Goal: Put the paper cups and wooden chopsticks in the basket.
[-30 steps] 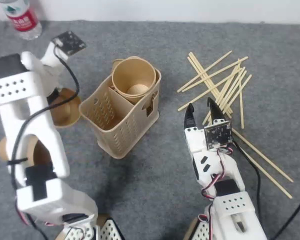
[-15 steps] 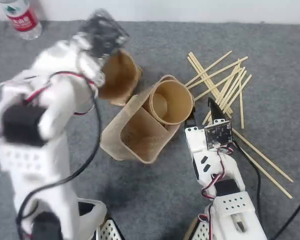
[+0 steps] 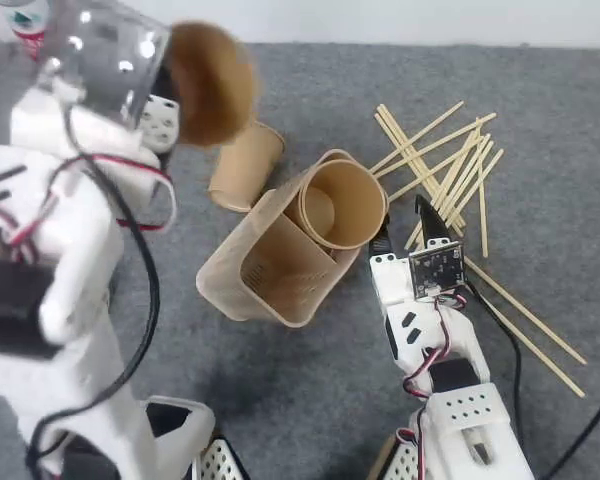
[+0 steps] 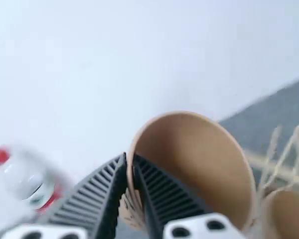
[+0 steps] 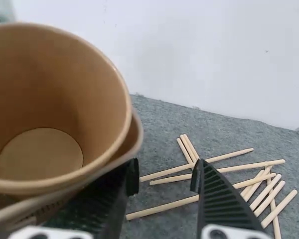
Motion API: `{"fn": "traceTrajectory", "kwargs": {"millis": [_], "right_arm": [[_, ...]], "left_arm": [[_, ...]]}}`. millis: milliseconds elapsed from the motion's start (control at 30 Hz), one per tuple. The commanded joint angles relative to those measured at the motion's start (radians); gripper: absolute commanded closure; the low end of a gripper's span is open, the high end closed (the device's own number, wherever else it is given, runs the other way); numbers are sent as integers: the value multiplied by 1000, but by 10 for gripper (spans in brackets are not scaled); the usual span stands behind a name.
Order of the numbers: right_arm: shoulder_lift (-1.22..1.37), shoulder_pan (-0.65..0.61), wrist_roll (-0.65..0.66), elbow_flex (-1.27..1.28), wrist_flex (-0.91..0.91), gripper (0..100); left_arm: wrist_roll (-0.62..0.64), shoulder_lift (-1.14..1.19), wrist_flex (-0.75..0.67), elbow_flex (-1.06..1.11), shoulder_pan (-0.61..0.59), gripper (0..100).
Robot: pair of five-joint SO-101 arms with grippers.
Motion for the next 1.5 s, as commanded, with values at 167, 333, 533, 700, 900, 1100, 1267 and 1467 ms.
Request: {"fn": "traceTrajectory", "kwargs": {"millis": [167,333,533,700,900,1100,1267,1467], "right_arm": [[-5,-18,-12,8,2,816],[-5,-18,-12,8,2,816],[-7,-18,-12,8,2,816],[-12,-18,-12,8,2,816],[-12,-16,-12,8,2,816],[-12,-15,-12,8,2,816],[-13,-15,-12,6,2,816],[-13,-15,-12,6,2,816]], "left_arm": [[195,107,117,-108,213,989],[201,112,172,-119,367,989],[215,117,215,-125,402,989],[273,123,186,-108,427,989],[304,190,114,1,477,989],[301,215,66,42,382,989],[279,215,58,156,348,989],[279,207,8,291,318,988]]}}
